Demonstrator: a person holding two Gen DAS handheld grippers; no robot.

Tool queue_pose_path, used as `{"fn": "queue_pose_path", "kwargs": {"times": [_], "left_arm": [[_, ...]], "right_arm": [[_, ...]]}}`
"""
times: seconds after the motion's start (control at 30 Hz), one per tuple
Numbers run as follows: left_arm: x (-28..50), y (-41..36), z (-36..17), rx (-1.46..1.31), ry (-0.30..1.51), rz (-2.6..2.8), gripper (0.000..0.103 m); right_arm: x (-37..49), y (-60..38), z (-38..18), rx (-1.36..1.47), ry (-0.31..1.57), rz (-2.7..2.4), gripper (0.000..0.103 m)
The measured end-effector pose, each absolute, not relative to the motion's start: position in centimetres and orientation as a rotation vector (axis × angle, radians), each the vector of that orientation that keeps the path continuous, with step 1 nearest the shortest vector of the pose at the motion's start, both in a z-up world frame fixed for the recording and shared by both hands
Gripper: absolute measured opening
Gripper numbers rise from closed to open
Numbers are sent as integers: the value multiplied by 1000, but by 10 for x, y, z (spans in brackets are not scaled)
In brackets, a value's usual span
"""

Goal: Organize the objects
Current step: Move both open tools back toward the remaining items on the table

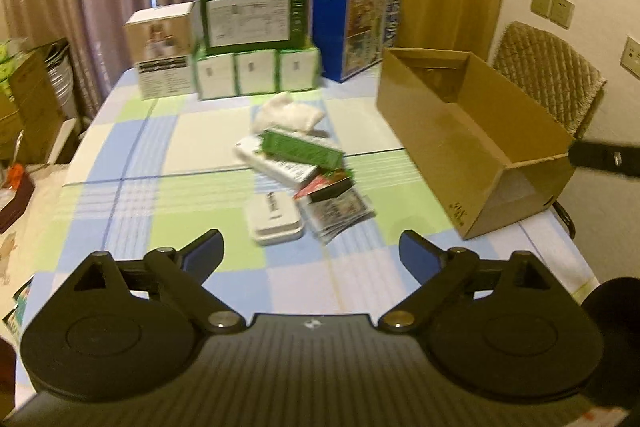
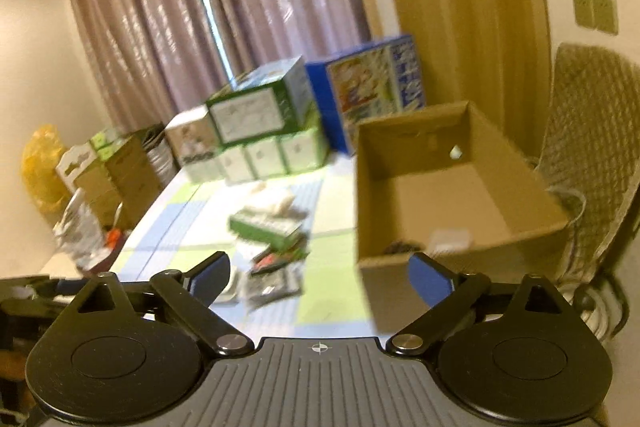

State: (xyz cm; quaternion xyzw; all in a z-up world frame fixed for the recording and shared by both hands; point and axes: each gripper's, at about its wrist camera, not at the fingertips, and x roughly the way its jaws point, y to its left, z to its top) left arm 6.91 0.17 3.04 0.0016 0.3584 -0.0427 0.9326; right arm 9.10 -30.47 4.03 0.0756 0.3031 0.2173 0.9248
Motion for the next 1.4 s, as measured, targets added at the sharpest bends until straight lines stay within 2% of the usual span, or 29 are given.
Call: {"fn": "queue_pose_path", "kwargs": {"times": [0.37, 0.77, 1.13, 1.4], "left_arm": [[46, 37, 32, -21, 725, -16, 102], [50, 57, 22, -43, 747, 15, 102], [86, 71, 3, -43, 782, 19, 102], [132, 81, -15, -21, 801, 12, 102]], "right_arm": [[69, -258, 23, 74, 686, 515, 98], [75, -226, 5, 37, 727, 560, 99], [118, -198, -33, 85, 798, 537, 99], [167, -173, -70, 163, 853, 503, 77]]}}
